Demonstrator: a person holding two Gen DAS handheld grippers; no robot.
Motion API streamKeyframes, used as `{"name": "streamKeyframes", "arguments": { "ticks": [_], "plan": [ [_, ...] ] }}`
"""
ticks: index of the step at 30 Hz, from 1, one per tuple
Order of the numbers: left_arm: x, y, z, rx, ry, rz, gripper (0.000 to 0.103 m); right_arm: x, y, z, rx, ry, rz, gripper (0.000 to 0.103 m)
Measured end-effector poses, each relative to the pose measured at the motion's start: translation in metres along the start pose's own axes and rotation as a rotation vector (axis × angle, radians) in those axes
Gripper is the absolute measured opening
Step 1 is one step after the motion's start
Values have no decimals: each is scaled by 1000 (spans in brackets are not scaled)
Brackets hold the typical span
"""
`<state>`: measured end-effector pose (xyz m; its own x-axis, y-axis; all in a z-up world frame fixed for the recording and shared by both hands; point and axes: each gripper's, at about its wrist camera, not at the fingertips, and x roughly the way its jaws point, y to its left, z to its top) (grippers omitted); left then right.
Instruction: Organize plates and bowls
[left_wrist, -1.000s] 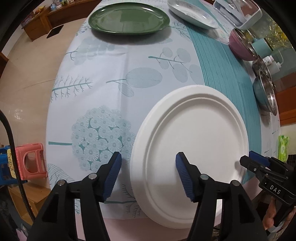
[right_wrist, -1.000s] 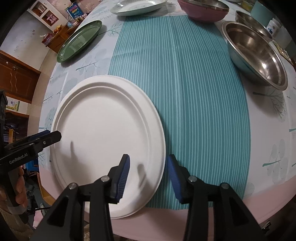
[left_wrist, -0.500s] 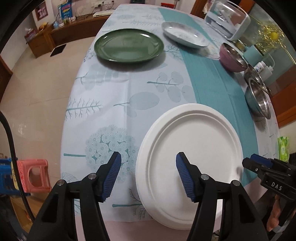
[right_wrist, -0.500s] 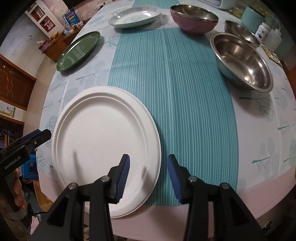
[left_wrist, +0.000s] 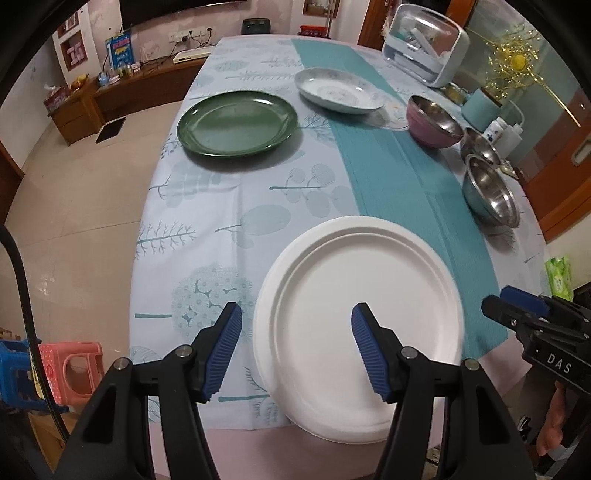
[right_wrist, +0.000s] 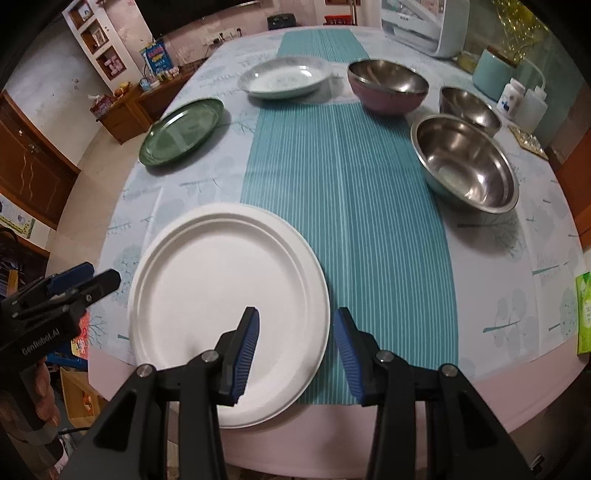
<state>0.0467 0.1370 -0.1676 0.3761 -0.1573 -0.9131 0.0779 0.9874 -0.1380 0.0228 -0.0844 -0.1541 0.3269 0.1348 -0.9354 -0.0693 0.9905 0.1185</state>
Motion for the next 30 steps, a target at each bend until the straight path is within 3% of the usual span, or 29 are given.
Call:
{"name": "streamKeyframes", "arguments": {
  "ticks": [13,16,19,26,30],
  "plan": [
    [-40,-18,-8,-110,-46,7,61,-54,6,6,-162,-165,85,43],
    [-55,-25,-11,-137,-74,8,62,-62,7,5,-221,-169,82,43],
    [-68,-29,-15,-175,-98,7,71,-69,4,4,-244,-165,104,43],
    [-92,-43,-28,-192,-132,37,71,-80,-8,1,-281,-156,168,43],
    [-107,-49,-33,-177,-159,62,72,-88,-8,8,-304,-184,134,43]
  ]
}}
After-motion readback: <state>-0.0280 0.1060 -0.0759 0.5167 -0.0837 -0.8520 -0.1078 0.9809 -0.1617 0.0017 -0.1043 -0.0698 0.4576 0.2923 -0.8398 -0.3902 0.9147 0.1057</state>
